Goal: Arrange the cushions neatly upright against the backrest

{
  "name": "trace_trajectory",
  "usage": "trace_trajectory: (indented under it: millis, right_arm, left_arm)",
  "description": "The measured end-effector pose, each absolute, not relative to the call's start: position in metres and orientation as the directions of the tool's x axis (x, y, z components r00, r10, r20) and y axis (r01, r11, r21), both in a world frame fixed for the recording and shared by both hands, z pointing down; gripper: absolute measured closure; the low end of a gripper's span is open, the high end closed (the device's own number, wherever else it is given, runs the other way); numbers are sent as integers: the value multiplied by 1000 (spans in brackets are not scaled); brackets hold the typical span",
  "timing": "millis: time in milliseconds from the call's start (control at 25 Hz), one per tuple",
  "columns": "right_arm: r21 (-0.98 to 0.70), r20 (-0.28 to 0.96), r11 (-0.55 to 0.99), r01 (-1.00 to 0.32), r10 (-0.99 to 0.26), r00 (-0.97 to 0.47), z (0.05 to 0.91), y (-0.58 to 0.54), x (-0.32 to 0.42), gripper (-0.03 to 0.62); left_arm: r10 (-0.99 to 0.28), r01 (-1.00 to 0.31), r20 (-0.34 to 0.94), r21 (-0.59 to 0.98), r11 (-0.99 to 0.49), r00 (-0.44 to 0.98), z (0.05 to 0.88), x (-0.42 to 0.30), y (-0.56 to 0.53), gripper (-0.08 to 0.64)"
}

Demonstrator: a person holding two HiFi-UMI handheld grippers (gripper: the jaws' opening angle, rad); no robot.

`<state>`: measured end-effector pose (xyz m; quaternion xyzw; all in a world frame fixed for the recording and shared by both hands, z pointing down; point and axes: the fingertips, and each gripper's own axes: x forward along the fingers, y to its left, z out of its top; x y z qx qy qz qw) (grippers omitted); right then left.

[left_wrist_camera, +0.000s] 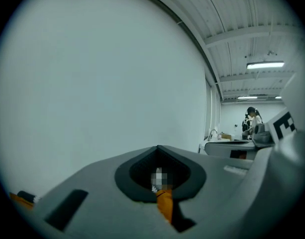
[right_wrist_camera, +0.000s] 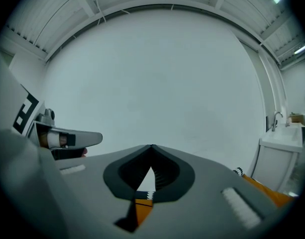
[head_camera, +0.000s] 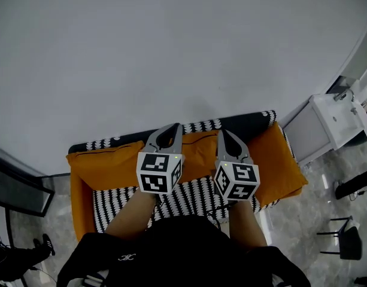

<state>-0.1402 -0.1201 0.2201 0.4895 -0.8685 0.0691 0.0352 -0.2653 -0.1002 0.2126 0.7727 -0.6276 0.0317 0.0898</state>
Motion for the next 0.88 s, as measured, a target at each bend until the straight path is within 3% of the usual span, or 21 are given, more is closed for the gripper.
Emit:
trace_trajectory:
  millis: [520, 880]
  right_arm:
    - [-88, 157, 431, -898, -884, -439, 232, -127, -121, 586]
    - [-63, 222, 187, -980, -955, -196, 264, -117, -62, 586]
  left_arm:
    - [-934, -955, 206, 117, -271, 290, 231, -251, -120, 549]
    - [-830, -869, 258, 124, -479, 494, 269, -207, -129, 549]
